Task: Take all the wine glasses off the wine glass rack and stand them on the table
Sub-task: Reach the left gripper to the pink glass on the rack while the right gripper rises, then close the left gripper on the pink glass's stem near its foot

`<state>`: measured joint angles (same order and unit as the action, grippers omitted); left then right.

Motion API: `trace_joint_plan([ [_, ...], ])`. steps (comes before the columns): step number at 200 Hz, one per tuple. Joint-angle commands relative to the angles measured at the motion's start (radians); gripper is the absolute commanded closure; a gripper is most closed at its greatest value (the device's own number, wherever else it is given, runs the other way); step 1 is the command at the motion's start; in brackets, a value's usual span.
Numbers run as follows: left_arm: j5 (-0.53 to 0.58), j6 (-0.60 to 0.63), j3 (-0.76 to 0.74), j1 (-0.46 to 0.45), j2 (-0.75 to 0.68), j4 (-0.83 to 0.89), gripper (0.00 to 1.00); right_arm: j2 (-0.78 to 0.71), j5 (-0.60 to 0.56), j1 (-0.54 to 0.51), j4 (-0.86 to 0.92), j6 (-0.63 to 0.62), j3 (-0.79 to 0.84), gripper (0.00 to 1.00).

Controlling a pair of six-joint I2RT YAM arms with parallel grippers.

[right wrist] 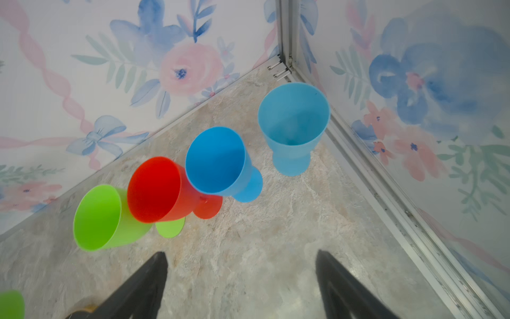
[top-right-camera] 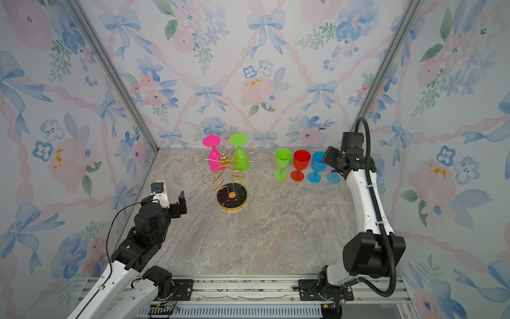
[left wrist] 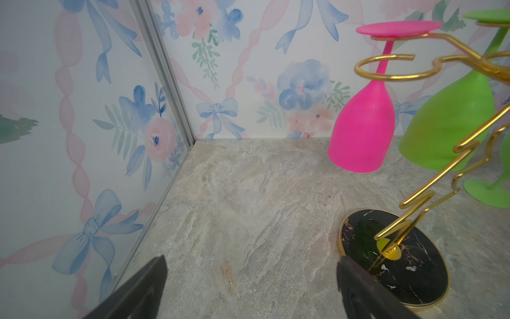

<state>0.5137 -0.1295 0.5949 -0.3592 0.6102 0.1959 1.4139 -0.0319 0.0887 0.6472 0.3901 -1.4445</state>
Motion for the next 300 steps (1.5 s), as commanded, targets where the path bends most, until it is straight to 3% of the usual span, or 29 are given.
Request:
trace_joint_plan([
  [1, -0.058, -0.039, 0.039, 0.037, 0.051, -0.028, 0.02, -0.107, 0.128, -0.027, -0.152, -0.071, 0.134, 0.12],
  [78, -0.206, -0.134, 0.267, 0.198, 0.254, -0.014, 0.04, -0.333, 0.227, -0.170, -0.161, -0.158, 0.359, 0.13],
  [96, -0.348, -0.168, 0.350, 0.288, 0.311, 0.017, 0.05, -0.355, 0.239, -0.190, -0.173, -0.150, 0.396, 0.13],
  [122, -0.643, -0.244, 0.452, 0.432, 0.414, 0.024, 0.08, -0.373, 0.252, -0.205, -0.206, -0.134, 0.448, 0.13],
  [141, -0.818, -0.300, 0.524, 0.484, 0.514, 0.023, 0.11, -0.381, 0.255, -0.211, -0.216, -0.125, 0.471, 0.13],
  [216, -1.179, -0.407, 0.780, 0.491, 0.811, 0.022, 0.23, -0.435, 0.267, -0.220, -0.216, -0.113, 0.528, 0.13],
  [269, -1.348, -0.482, 0.926, 0.480, 0.959, 0.022, 0.35, -0.490, 0.282, -0.225, -0.216, -0.114, 0.568, 0.13],
  [300, -1.385, -0.507, 0.964, 0.467, 1.011, 0.022, 0.41, -0.504, 0.288, -0.228, -0.213, -0.110, 0.571, 0.13],
])
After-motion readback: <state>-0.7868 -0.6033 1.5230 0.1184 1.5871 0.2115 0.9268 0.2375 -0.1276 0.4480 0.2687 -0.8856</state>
